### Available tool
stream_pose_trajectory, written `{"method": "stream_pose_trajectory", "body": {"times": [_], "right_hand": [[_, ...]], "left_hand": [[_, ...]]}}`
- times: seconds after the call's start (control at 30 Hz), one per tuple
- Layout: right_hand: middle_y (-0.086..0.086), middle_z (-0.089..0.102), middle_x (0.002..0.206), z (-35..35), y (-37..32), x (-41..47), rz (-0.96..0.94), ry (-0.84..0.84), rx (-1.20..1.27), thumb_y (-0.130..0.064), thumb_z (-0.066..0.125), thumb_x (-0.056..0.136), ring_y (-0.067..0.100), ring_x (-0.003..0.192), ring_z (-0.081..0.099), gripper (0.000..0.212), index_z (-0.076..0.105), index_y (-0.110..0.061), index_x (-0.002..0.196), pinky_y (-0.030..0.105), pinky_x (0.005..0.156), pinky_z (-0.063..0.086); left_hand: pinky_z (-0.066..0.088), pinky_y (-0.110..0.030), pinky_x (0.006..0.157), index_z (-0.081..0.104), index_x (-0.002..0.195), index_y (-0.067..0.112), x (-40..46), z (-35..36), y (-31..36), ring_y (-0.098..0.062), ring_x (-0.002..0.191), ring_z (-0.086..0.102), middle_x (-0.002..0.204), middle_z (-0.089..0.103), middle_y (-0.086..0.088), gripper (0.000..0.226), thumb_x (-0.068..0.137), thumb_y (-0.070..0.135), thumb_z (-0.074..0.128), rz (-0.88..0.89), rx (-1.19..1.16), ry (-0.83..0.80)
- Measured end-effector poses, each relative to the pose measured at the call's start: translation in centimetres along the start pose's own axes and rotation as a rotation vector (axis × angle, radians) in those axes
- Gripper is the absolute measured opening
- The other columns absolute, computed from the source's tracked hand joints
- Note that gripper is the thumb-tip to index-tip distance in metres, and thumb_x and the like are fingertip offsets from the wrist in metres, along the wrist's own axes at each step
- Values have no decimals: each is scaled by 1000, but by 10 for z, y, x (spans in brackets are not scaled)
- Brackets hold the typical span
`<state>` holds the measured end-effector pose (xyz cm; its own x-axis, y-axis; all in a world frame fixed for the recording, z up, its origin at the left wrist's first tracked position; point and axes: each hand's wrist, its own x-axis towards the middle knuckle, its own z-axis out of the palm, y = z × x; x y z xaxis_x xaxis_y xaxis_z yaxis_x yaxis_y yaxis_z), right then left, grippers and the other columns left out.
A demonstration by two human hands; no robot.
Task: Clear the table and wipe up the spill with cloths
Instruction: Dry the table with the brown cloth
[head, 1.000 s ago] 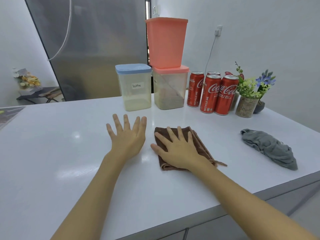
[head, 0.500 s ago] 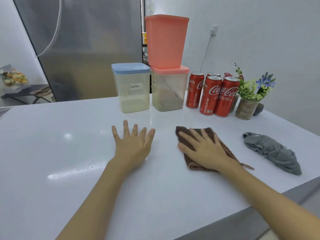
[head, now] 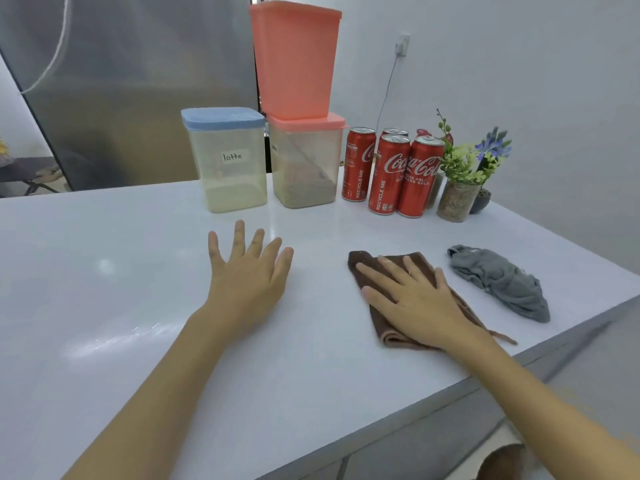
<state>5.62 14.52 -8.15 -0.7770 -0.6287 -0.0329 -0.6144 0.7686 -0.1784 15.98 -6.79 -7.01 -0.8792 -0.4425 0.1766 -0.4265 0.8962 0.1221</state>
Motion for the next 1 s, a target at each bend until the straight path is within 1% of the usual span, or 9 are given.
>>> {"method": "stream_pose_trajectory", "body": {"times": [0.1, 0.17, 0.3, 0.37, 0.47, 0.6, 0.67, 0.8, 1.0], "right_hand": [[-14, 2, 159, -3, 4, 43, 116, 23, -16, -54, 16, 96, 23, 147, -1, 50, 7, -50, 145, 52, 116, -5], [-10, 2, 159, 2, -20, 62, 94, 30, -26, -49, 15, 98, 26, 146, 1, 51, 8, -42, 148, 51, 116, -5], [-13, 5, 159, 20, -68, 16, -259, 70, -81, -55, 1, 88, 23, 146, 4, 62, 10, -42, 148, 48, 116, -4], [-19, 3, 157, 19, -63, -19, -346, 29, 12, -58, 9, 91, 15, 146, -3, 54, 11, -50, 145, 45, 117, -8], [-22, 2, 157, 8, -31, -19, -239, -16, 63, -60, 24, 94, 11, 146, -6, 48, 12, -57, 141, 48, 116, -9], [-11, 2, 159, 2, -26, 59, 30, -9, 30, -56, 19, 95, 25, 146, -4, 53, 9, -48, 146, 56, 114, -8], [-9, -1, 160, 7, -51, 81, 7, -22, 9, -53, 18, 96, 30, 146, -7, 55, 8, -42, 149, 58, 112, -11], [-16, 1, 158, 20, -84, 73, -300, -25, 10, -53, 19, 96, 24, 146, -7, 50, 10, -49, 145, 55, 113, -14], [-9, 2, 159, 2, -40, 158, -21, 17, 22, -54, 17, 94, 27, 146, -5, 51, 10, -51, 145, 60, 112, -9]], "left_hand": [[-18, -51, 110, 25, 146, 29, 0, -2, -3, -20, 145, -14, 158, 11, 1, 52, 99, 44, 8, -23, -41, 18], [-17, -51, 110, 28, 145, 28, 1, -2, -5, -21, 146, -12, 158, 13, 0, 52, 99, 44, 9, -32, -38, 30], [-15, -52, 111, 30, 144, 27, 1, -4, -8, -21, 146, -10, 158, 13, 0, 53, 99, 44, 9, -40, -14, 54], [-16, -52, 111, 26, 146, 28, 1, -6, -11, -21, 146, -12, 158, 11, 1, 54, 99, 45, 7, -53, 12, 41], [-16, -51, 111, 22, 148, 29, 4, -9, -15, -21, 145, -13, 159, 9, 2, 54, 99, 45, 6, -94, -2, 5], [-13, -53, 111, 19, 148, 29, 11, -12, -17, -23, 145, -13, 159, 9, 2, 48, 101, 38, 11, -115, 8, -49], [-13, -53, 111, 18, 148, 31, 17, -14, -15, -23, 145, -13, 158, 9, 4, 47, 102, 38, 10, -94, 9, -104], [-11, -52, 112, 17, 147, 34, 42, -32, -16, -24, 146, -10, 157, 14, 4, 49, 100, 41, 5, -113, 14, -233], [-8, -50, 114, 13, 147, 37, 56, -44, -31, -24, 146, -9, 155, 16, 7, 45, 102, 33, 6, -106, 45, -282]]}}
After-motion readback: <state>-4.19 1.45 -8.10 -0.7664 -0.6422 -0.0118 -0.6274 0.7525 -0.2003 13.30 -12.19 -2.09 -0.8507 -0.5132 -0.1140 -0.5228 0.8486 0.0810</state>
